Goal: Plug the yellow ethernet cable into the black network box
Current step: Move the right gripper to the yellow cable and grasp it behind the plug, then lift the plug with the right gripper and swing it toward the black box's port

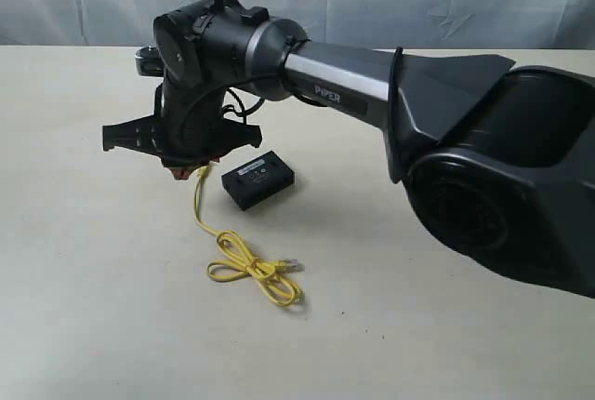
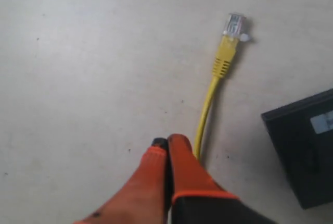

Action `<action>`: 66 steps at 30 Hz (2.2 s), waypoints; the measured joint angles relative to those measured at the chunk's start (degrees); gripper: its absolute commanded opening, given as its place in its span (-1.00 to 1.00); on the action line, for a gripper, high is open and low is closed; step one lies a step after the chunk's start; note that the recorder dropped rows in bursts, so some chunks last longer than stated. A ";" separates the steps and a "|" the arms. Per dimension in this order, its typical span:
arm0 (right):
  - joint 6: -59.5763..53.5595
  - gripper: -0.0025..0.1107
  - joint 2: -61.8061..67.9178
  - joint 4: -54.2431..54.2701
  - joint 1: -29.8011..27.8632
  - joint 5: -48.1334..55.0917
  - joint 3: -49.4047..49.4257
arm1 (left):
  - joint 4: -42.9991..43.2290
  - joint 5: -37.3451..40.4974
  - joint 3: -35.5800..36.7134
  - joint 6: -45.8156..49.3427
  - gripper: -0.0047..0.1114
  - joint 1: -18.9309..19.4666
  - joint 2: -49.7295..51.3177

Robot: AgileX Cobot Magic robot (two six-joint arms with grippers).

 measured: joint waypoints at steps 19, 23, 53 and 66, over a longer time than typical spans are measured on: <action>5.76 -0.35 4.87 -8.42 0.82 -3.05 -0.40 | 0.00 0.00 0.00 0.00 -0.92 0.00 0.00; 5.76 -0.72 5.75 -8.88 0.82 -2.42 -0.40 | 0.00 0.00 0.00 0.00 -0.92 0.00 0.00; -24.31 -0.97 -9.70 -0.79 -5.33 10.59 5.83 | 0.00 0.00 0.00 0.00 -0.92 0.00 0.00; -31.75 -0.97 -21.88 2.28 -9.28 0.25 26.68 | 0.00 0.00 0.00 0.00 -0.92 0.00 0.00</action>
